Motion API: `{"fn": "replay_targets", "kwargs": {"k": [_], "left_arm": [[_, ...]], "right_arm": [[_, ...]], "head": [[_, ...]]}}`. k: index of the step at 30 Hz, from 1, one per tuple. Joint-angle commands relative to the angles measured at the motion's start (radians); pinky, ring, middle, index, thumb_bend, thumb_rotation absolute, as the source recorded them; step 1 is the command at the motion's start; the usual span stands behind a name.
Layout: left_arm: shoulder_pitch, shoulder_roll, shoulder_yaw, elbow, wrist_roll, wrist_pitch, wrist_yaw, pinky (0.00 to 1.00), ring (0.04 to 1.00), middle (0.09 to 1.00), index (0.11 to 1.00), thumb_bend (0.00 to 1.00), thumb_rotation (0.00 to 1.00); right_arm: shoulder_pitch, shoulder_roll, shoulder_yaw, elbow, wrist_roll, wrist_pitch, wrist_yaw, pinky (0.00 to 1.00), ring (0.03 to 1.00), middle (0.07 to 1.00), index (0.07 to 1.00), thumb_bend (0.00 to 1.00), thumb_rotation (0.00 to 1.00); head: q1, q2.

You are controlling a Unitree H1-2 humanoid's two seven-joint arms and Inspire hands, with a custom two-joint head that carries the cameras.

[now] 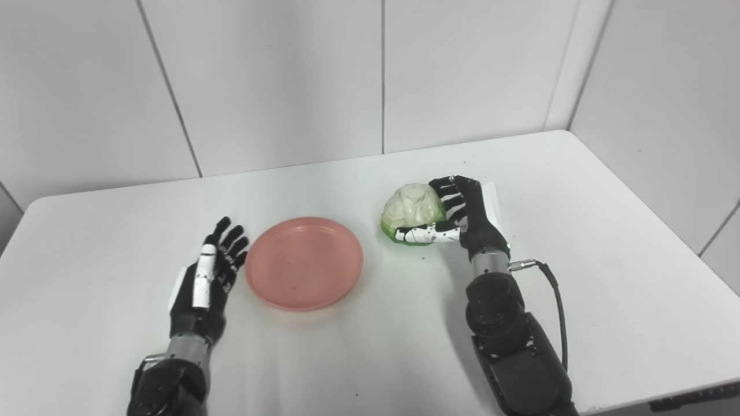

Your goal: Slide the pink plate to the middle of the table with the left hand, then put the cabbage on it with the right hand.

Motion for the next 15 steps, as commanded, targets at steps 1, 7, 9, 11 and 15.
{"fn": "replay_targets", "kwargs": {"k": [1,7,9,11,15], "left_arm": [[0.03,-0.022,-0.012,0.021,0.023,0.062,0.028,0.92,0.926,0.927,0.924,0.42,1.0],[0.019,-0.065,-0.016,0.025,0.042,0.064,0.065,0.93,0.93,0.93,0.931,0.4,1.0],[0.018,-0.075,-0.018,0.024,0.051,0.062,0.072,0.93,0.93,0.93,0.929,0.4,1.0],[0.015,-0.085,-0.019,0.024,0.055,0.062,0.082,0.93,0.93,0.931,0.926,0.39,1.0],[0.011,-0.095,-0.023,0.027,0.069,0.059,0.092,0.93,0.928,0.934,0.926,0.39,1.0]], "right_arm": [[-0.062,0.016,0.019,-0.002,0.001,-0.065,0.005,0.35,0.41,0.444,0.53,0.52,0.0],[-0.108,0.06,0.065,0.078,0.011,-0.104,0.009,0.37,0.421,0.451,0.522,0.53,0.0],[-0.123,0.071,0.077,0.107,0.012,-0.114,0.014,0.37,0.423,0.453,0.521,0.53,0.0],[-0.137,0.08,0.089,0.13,0.011,-0.115,0.021,0.37,0.423,0.453,0.52,0.53,0.0],[-0.162,0.091,0.113,0.169,-0.001,-0.115,0.027,0.39,0.433,0.456,0.517,0.53,0.0]], "head": [[0.033,-0.002],[0.117,0.002],[0.133,0.004],[0.146,0.006],[0.164,0.009]]}}
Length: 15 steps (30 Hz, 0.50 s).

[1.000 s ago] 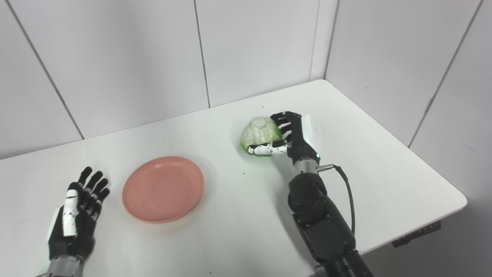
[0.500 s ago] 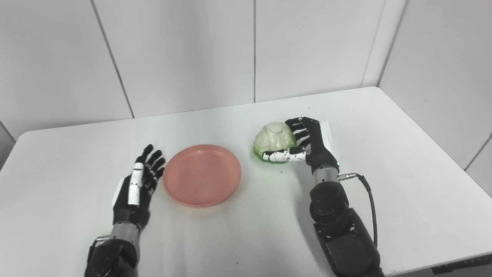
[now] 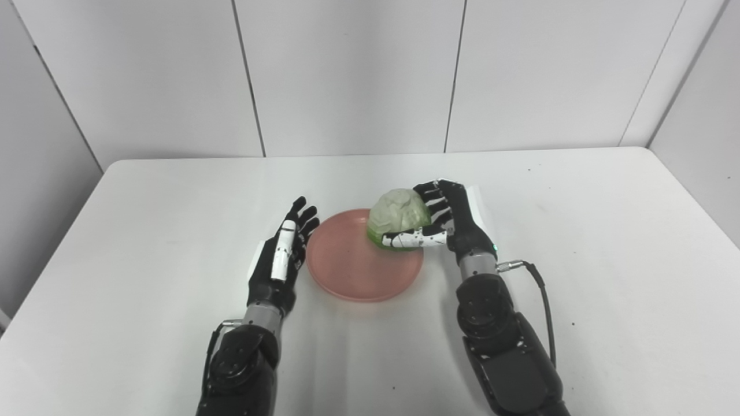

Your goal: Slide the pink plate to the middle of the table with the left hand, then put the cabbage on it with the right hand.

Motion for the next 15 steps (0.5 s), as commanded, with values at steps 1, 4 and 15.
{"fn": "replay_targets", "kwargs": {"k": [1,4,15], "left_arm": [[0.014,-0.011,-0.011,0.032,0.014,0.058,0.015,0.93,0.929,0.935,0.927,0.39,1.0],[0.01,-0.021,-0.011,0.032,0.026,0.057,0.028,0.92,0.929,0.937,0.927,0.39,1.0],[0.009,-0.032,-0.01,0.023,0.034,0.059,0.045,0.92,0.929,0.94,0.934,0.39,1.0]], "right_arm": [[-0.069,0.012,0.005,0.008,-0.01,-0.057,-0.01,0.39,0.433,0.456,0.518,0.53,0.0],[-0.09,0.022,0.013,0.055,-0.004,-0.094,-0.016,0.38,0.432,0.452,0.518,0.53,0.0],[-0.142,0.052,0.028,0.19,0.001,-0.143,-0.022,0.38,0.443,0.463,0.504,0.53,0.0]], "head": [[0.012,0.002],[0.03,0.005],[0.029,0.014]]}}
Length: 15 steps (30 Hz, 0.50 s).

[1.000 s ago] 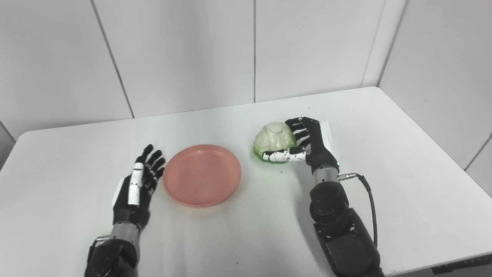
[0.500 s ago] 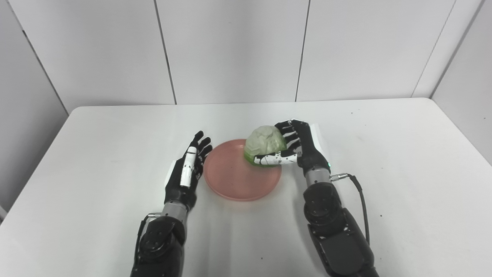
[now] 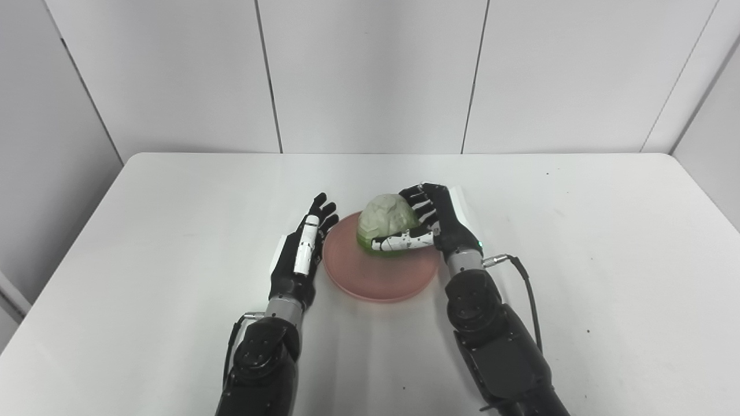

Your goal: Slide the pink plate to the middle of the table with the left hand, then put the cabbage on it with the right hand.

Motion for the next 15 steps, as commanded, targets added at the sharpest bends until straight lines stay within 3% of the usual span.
{"fn": "replay_targets", "kwargs": {"k": [1,8,15], "left_arm": [[0.018,-0.011,-0.006,0.019,0.006,0.06,0.009,0.92,0.929,0.941,0.934,0.39,1.0],[0.017,-0.009,-0.003,0.01,0.004,0.07,0.008,0.92,0.93,0.941,0.935,0.39,1.0],[0.019,-0.005,0.0,-0.002,-0.002,0.081,0.003,0.93,0.937,0.945,0.933,0.39,1.0]], "right_arm": [[-0.059,0.017,-0.001,-0.005,0.001,-0.054,-0.019,0.38,0.443,0.463,0.504,0.53,0.0],[-0.051,0.014,0.012,0.027,-0.011,-0.073,-0.02,0.38,0.413,0.485,0.517,0.52,0.0],[-0.016,-0.017,0.065,0.008,-0.064,-0.072,-0.009,0.37,0.391,0.491,0.533,0.51,0.0]], "head": [[0.001,-0.001],[-0.013,0.01],[-0.021,0.02]]}}
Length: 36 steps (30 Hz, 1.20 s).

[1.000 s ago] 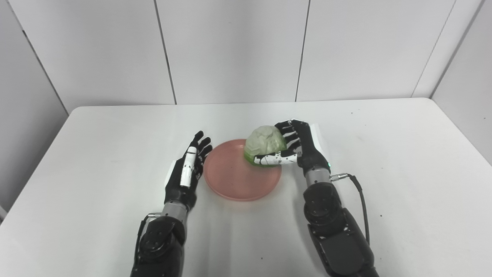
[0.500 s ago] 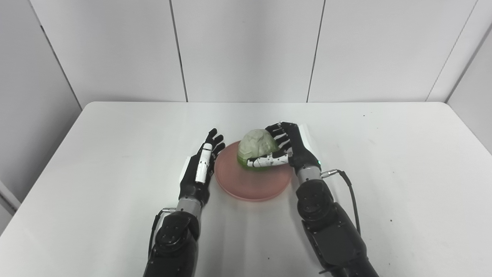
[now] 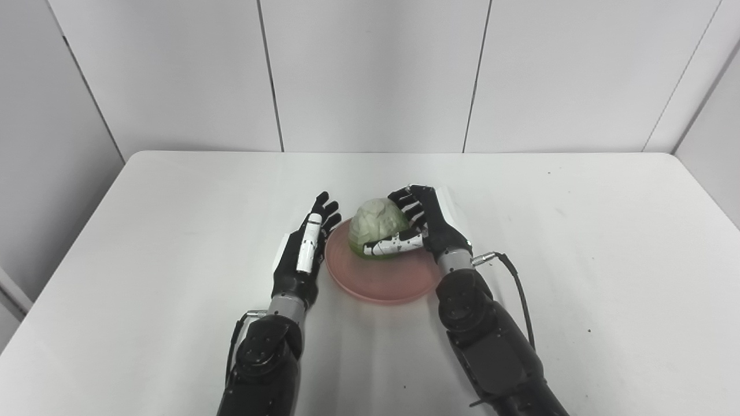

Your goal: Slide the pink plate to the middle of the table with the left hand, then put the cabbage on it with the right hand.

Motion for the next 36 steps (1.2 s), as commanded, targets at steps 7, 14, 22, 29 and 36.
{"fn": "replay_targets", "kwargs": {"k": [7,14,22,29,36], "left_arm": [[0.019,0.001,-0.001,0.01,-0.003,0.062,0.0,0.94,0.942,0.946,0.933,0.39,1.0],[0.018,0.005,-0.003,0.008,-0.001,0.073,-0.002,0.94,0.941,0.945,0.933,0.4,1.0],[0.017,0.004,0.002,0.013,-0.005,0.064,-0.002,0.92,0.933,0.938,0.925,0.39,1.0],[0.019,0.008,0.003,0.013,-0.007,0.062,-0.008,0.91,0.941,0.95,0.935,0.4,1.0],[0.02,0.01,0.003,0.011,-0.007,0.053,-0.012,0.91,0.938,0.949,0.931,0.39,1.0]], "right_arm": [[0.013,-0.029,0.041,-0.033,-0.044,-0.054,0.01,0.35,0.378,0.479,0.549,0.51,0.0],[0.021,-0.037,0.045,-0.055,-0.047,-0.035,0.037,0.41,0.477,0.468,0.545,0.52,0.0],[0.027,-0.066,0.075,-0.11,-0.113,-0.003,0.058,0.55,0.667,0.752,0.836,0.82,0.38],[0.032,-0.077,0.07,-0.184,-0.12,0.041,0.132,0.59,0.76,0.875,0.939,0.95,0.58],[0.035,-0.102,0.069,-0.265,-0.128,0.091,0.229,0.69,0.891,0.988,1.0,1.0,0.63]], "head": [[-0.006,0.007],[-0.01,0.007],[-0.018,0.009],[-0.023,0.01],[-0.029,0.01]]}}
